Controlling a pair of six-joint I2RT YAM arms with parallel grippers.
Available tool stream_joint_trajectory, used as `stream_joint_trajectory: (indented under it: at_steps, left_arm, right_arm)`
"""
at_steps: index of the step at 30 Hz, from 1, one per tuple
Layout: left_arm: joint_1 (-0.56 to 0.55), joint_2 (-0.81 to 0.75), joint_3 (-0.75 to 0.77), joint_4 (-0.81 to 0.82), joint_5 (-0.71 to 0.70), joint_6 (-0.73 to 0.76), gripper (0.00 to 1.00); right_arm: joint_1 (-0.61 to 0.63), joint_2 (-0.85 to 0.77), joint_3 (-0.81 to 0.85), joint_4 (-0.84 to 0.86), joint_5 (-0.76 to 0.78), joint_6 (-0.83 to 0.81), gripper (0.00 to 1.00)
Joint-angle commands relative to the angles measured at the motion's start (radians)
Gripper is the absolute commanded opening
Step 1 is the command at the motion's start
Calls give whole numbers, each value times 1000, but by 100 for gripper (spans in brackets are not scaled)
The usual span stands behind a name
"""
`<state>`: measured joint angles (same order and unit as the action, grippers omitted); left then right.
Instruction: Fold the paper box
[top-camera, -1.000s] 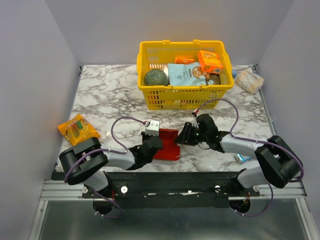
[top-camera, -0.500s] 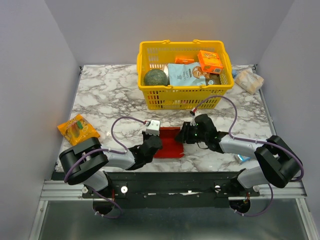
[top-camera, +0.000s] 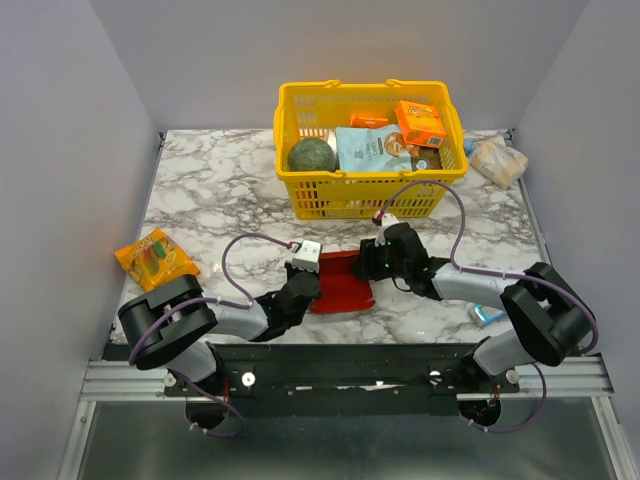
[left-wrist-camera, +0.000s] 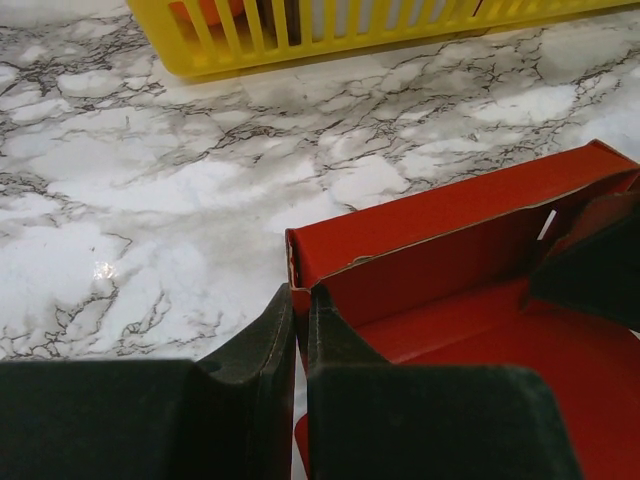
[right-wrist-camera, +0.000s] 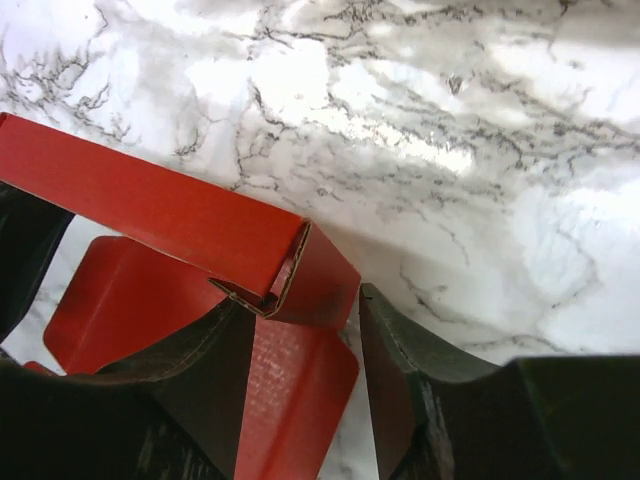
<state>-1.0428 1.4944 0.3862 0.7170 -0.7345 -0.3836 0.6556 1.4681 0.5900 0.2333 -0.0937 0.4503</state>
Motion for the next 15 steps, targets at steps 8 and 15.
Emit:
stream_joint_trajectory:
  at_steps: [8,15]
  left_arm:
    - [-8,-10,-17,62,95,38,0]
    - [-10,-11,-6,38,81,37,0]
  right_arm:
    - [-1,57,65,69,114,-222,48]
    - [-1,38,44,57,87,-199,19]
